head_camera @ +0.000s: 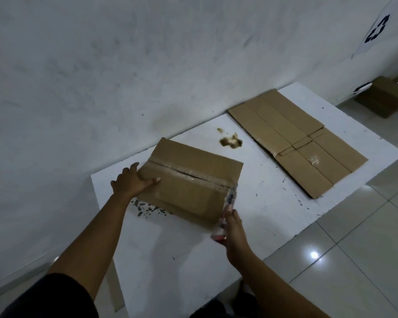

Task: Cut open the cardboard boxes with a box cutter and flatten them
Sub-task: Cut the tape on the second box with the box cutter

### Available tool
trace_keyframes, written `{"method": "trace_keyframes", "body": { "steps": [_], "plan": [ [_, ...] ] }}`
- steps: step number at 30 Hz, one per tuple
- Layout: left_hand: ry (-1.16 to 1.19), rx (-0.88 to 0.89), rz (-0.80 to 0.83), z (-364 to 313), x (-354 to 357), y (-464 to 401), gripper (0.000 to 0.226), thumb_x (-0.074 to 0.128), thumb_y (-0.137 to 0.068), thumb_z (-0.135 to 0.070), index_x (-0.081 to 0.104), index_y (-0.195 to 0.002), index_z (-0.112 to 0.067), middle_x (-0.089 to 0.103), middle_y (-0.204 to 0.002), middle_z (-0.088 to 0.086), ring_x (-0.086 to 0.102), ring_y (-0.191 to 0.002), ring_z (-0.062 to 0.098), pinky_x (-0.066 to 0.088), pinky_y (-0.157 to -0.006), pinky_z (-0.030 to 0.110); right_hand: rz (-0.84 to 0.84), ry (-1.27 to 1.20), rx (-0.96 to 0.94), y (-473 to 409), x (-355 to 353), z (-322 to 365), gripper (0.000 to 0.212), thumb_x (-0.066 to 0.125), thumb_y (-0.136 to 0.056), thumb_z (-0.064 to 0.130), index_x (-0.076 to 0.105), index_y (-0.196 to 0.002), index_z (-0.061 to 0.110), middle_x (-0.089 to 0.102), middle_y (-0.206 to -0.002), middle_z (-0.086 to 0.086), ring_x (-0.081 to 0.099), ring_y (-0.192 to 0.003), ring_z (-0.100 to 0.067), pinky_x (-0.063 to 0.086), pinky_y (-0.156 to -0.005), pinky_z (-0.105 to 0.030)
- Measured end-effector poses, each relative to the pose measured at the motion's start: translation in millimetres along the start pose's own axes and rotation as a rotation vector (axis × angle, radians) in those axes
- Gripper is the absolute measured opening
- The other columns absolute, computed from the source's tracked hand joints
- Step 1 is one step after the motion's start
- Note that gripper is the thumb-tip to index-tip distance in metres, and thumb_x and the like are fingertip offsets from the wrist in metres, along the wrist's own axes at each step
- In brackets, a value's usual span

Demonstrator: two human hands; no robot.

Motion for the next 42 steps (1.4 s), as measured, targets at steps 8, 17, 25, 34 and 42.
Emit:
{"method": "trace_keyframes", "body": {
  "steps": [8,17,25,34,42],
  "plan": [
    [0.356,-0.069,0.113,-0.3,40.1,64.0,0.103,0.07,-0.067,-0.077,0.038,-0.147,-0.02,0.052,-0.142,0.015,0.059,-0.117,0.039,0.058,-0.079,0.04,-0.218,0.175,-0.211,-6.8,-37.9,53.1,0.063,0.037,-0.094,0.067,0.049,-0.131,0.019,0.036,-0.137,0.0,0.052,-0.118,-0.026,0.055,-0.094,-0.052],
    [0.563,-0.184,0.133,-29.8,69.1,85.2,0.094,0.068,-0.076,-0.068,0.039,-0.143,-0.007,0.057,-0.135,0.013,0.06,-0.118,0.032,0.049,-0.097,0.037,-0.211,0.17,-0.093,0.3,-34.0,26.7,0.04,0.034,-0.103,0.052,0.05,-0.122,0.021,0.057,-0.125,-0.006,0.062,-0.102,-0.027,0.058,-0.085,-0.047],
    [0.31,0.079,0.188,-57.3,44.0,29.6,0.11,0.071,-0.065,-0.078,0.039,-0.15,-0.016,0.046,-0.15,0.01,0.05,-0.131,0.03,0.046,-0.106,0.047,-0.05,0.21,-0.142,-10.7,-13.5,42.4,0.057,0.04,-0.097,0.06,0.047,-0.14,0.023,0.053,-0.137,-0.005,0.061,-0.11,-0.028,0.059,-0.065,-0.03],
    [0.298,-0.132,0.059,-22.3,49.0,83.7,0.093,0.063,-0.07,-0.08,0.047,-0.129,-0.009,0.061,-0.125,0.011,0.062,-0.107,0.029,0.053,-0.087,0.041,0.142,0.442,-0.267,-59.6,8.5,98.6,0.049,0.048,-0.096,0.061,0.061,-0.096,0.014,0.066,-0.102,-0.013,0.065,-0.1,-0.028,0.054,-0.093,-0.053],
    [0.45,-0.4,0.03,-27.3,91.6,121.2,0.097,0.055,-0.07,-0.083,0.05,-0.133,-0.009,0.066,-0.12,0.014,0.068,-0.097,0.034,0.057,-0.088,0.046,0.186,0.585,-0.348,-82.0,6.1,138.0,0.054,0.045,-0.1,0.055,0.059,-0.089,0.004,0.062,-0.086,-0.018,0.063,-0.076,-0.021,0.056,-0.069,-0.043]
  ]
}}
Point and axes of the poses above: each hand's wrist, its own y-axis away from the middle knuckle, its own x-axis out of the palm, z = x × y, the point moved 7 cm from there along -y, towards the middle knuckle
